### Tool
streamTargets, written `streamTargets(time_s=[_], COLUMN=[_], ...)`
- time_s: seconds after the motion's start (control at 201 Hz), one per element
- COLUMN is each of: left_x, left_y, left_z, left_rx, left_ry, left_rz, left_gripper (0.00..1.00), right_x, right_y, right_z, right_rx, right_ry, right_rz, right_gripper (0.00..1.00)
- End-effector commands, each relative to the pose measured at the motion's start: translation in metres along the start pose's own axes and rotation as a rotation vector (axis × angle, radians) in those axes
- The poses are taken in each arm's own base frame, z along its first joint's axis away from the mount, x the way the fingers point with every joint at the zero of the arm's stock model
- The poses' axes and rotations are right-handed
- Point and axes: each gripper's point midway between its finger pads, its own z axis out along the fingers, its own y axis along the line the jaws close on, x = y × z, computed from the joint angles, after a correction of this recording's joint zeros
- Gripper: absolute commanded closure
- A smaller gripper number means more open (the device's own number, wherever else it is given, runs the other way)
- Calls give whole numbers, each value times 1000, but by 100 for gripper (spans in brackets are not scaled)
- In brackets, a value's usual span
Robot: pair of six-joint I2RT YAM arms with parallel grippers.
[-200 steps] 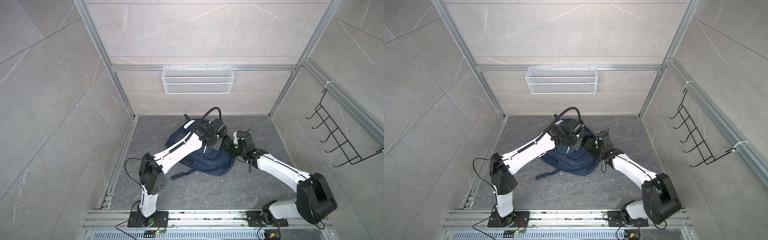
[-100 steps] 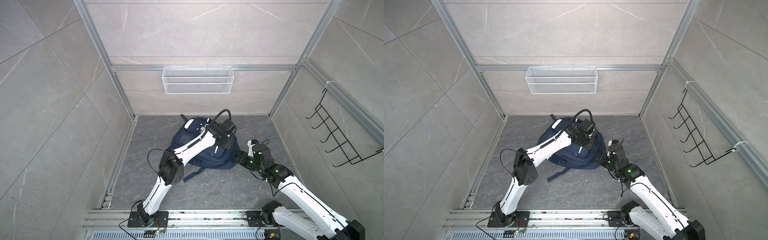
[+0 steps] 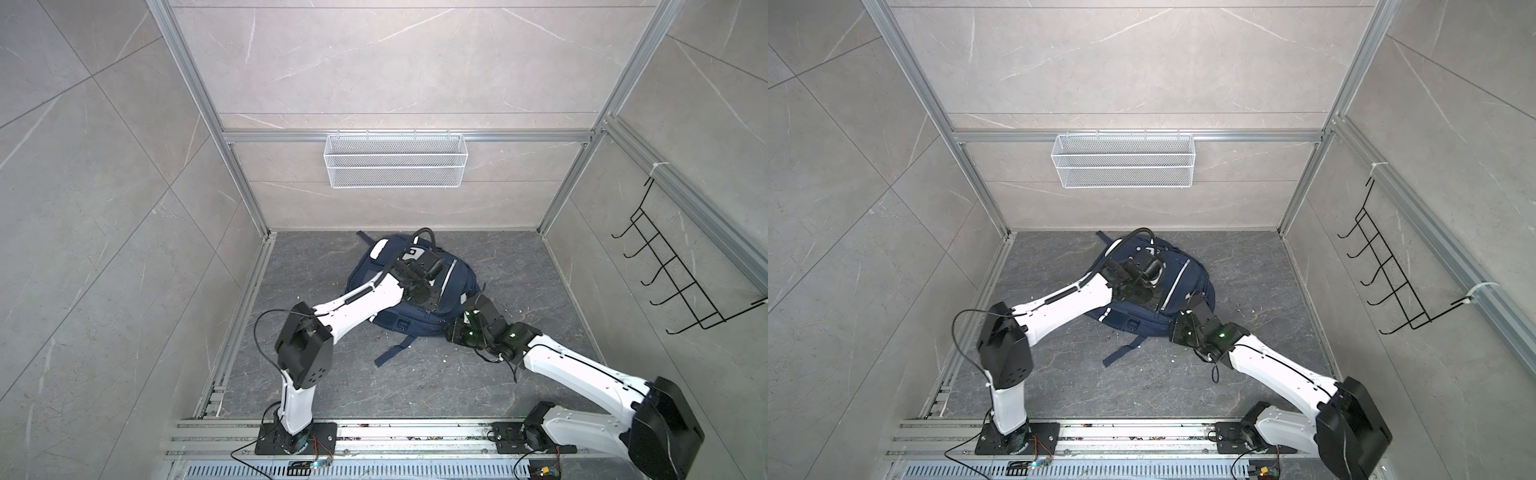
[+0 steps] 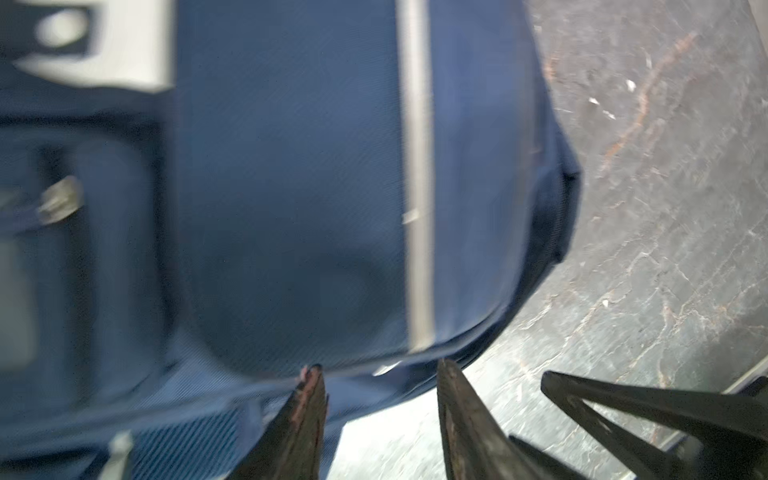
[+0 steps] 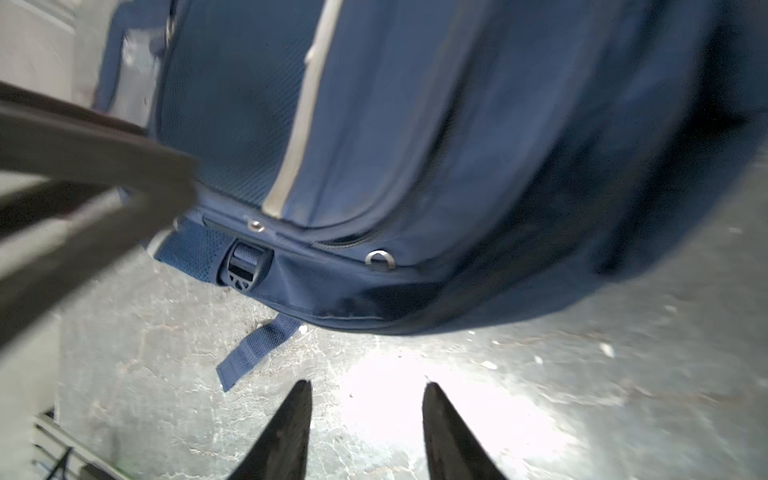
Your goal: Pack the student bag
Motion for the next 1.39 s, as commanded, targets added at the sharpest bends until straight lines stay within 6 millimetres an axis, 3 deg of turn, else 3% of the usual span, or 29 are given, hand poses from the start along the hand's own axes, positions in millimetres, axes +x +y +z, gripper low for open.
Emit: streamTargets(time_s=[0.0, 0.105, 0.373, 0.727, 1.02, 1.199, 1.388], left_x=[-22, -15, -14, -17, -11, -6, 0], left_y=[14, 26, 41, 42, 43, 43, 43], left_z=[-29, -23, -5, 6, 9, 12, 14], left_rx=[42, 102, 266, 329, 327, 330, 338], left_ry=[-145, -137, -134, -122, -107, -98, -90], left_rz=[-98, -171, -324, -361, -368, -379, -394], left_gripper=[54, 53, 47, 46, 46, 46, 46], right_x=[-19, -23, -30, -42, -45, -43, -37], right_y=[19, 37, 49, 42, 45, 46, 43], right_z=[12, 24, 51, 67, 72, 63, 53], right_rx=[13, -8, 31, 115, 87, 62, 58], right_ry=[-64, -62, -51, -97, -135, -139, -115], right_rz=[-49, -102, -135, -178, -220, -237, -245], right_gripper=[56, 56, 55, 56, 70, 84, 91])
